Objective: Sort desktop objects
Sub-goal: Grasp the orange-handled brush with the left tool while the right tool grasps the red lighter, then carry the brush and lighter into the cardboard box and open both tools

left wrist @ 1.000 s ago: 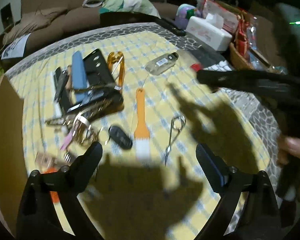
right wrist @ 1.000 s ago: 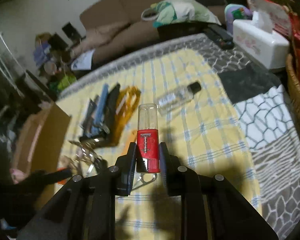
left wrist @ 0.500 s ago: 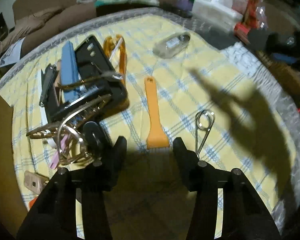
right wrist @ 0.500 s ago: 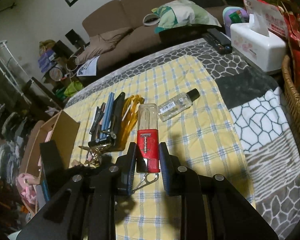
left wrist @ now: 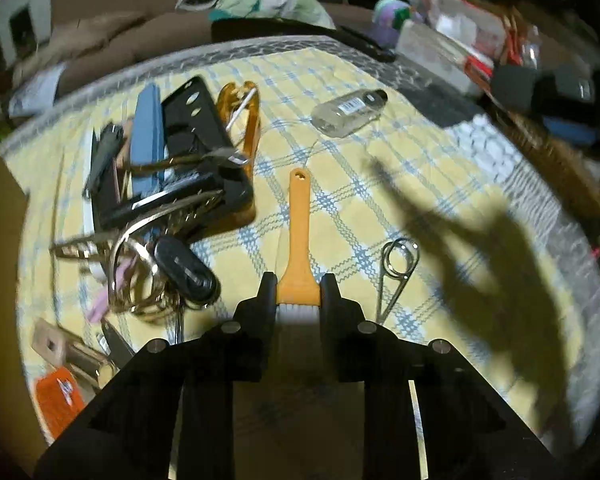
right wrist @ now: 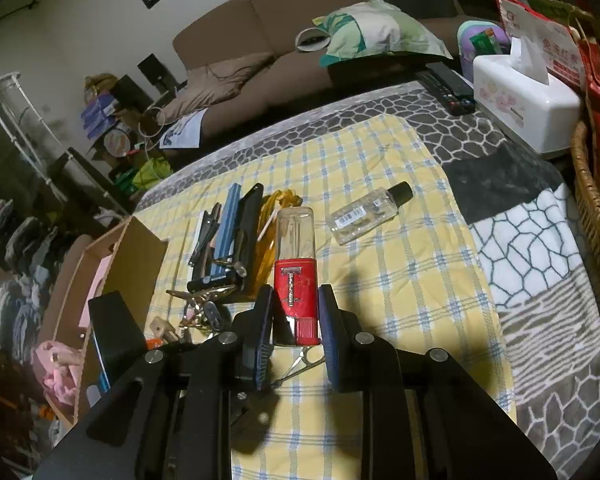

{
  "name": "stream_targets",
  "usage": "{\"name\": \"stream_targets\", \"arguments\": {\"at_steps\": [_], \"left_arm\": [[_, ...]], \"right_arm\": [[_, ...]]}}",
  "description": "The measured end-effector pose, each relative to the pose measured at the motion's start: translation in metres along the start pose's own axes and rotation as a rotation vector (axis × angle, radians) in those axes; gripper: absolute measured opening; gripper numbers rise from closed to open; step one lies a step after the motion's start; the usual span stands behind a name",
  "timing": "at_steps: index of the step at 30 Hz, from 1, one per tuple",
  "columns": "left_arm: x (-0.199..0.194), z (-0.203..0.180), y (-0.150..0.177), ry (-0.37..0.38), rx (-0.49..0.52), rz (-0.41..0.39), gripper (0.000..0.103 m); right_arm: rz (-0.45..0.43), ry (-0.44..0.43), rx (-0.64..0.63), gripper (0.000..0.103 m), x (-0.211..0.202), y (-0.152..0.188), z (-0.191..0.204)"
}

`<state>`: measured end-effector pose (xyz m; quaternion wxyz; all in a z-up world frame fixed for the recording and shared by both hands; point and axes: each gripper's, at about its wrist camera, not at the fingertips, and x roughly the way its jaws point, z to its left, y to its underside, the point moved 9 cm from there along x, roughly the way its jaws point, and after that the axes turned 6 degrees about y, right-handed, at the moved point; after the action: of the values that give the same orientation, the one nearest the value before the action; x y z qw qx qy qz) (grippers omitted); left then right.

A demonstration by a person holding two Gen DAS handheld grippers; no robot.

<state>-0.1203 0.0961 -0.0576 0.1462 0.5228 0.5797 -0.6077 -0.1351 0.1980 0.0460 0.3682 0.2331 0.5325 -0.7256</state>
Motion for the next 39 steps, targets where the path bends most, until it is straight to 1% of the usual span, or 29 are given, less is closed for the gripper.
{"name": "stream_targets", "arguments": {"at_steps": [4, 5, 7, 11, 13, 15, 16, 17, 19, 20, 22, 23, 25, 27, 28, 29, 30, 33, 36, 39], "left_arm": [[-0.026, 0.009, -0.001, 0.029, -0.045, -0.034, 0.02], [-0.038, 0.01, -0.002, 0.042, -0.055, -0.049, 0.02], [-0.064, 0.012, -0.006, 0.063, -0.071, -0.086, 0.02], [-0.135, 0.025, -0.016, 0.097, -0.11, -0.182, 0.02], [-0.168, 0.038, -0.018, 0.084, -0.125, -0.222, 0.02], [-0.204, 0.062, -0.016, 0.056, -0.151, -0.26, 0.02], [-0.213, 0.071, -0.013, 0.047, -0.162, -0.266, 0.02], [-0.229, 0.089, -0.007, 0.029, -0.187, -0.276, 0.02], [-0.245, 0.115, 0.004, 0.0, -0.224, -0.28, 0.02], [-0.254, 0.135, 0.012, -0.022, -0.26, -0.281, 0.02], [-0.258, 0.16, 0.023, -0.039, -0.315, -0.284, 0.02], [-0.258, 0.177, 0.03, -0.046, -0.352, -0.279, 0.02], [-0.253, 0.196, 0.035, -0.061, -0.379, -0.271, 0.02], [-0.244, 0.213, 0.032, -0.074, -0.391, -0.254, 0.02], [-0.241, 0.216, 0.033, -0.075, -0.394, -0.248, 0.02], [-0.234, 0.225, 0.026, -0.076, -0.398, -0.24, 0.015], [-0.227, 0.23, 0.022, -0.083, -0.398, -0.228, 0.013], [-0.211, 0.24, 0.012, -0.096, -0.396, -0.217, 0.013], [-0.19, 0.259, 0.001, -0.111, -0.414, -0.198, 0.013], [-0.189, 0.273, 0.003, -0.073, -0.478, -0.214, 0.013]], "right_arm": [[-0.006, -0.015, -0.021, 0.022, -0.004, -0.002, 0.013], [-0.008, -0.023, -0.026, 0.022, -0.005, -0.003, 0.018], [-0.011, -0.056, -0.031, 0.022, -0.009, -0.004, 0.032], [-0.012, -0.13, -0.066, 0.022, -0.018, -0.002, 0.073], [-0.011, -0.173, -0.092, 0.022, -0.023, 0.0, 0.1], [-0.008, -0.219, -0.117, 0.022, -0.027, 0.003, 0.128], [-0.003, -0.244, -0.13, 0.022, -0.029, 0.005, 0.145], [0.006, -0.275, -0.144, 0.022, -0.03, 0.009, 0.164], [0.025, -0.324, -0.172, 0.022, -0.029, 0.017, 0.196], [0.038, -0.345, -0.188, 0.022, -0.028, 0.022, 0.211], [0.077, -0.382, -0.22, 0.022, -0.02, 0.037, 0.244], [0.093, -0.389, -0.228, 0.022, -0.016, 0.043, 0.253], [0.128, -0.397, -0.239, 0.022, -0.003, 0.055, 0.274], [0.15, -0.405, -0.23, 0.022, 0.01, 0.062, 0.288], [0.158, -0.408, -0.222, 0.022, 0.014, 0.065, 0.292], [0.165, -0.411, -0.213, 0.022, 0.018, 0.066, 0.296], [0.17, -0.411, -0.204, 0.022, 0.023, 0.066, 0.299], [0.18, -0.399, -0.196, 0.022, 0.034, 0.069, 0.306], [0.193, -0.382, -0.192, 0.022, 0.044, 0.072, 0.306], [0.203, -0.364, -0.187, 0.022, 0.053, 0.072, 0.301]]}}
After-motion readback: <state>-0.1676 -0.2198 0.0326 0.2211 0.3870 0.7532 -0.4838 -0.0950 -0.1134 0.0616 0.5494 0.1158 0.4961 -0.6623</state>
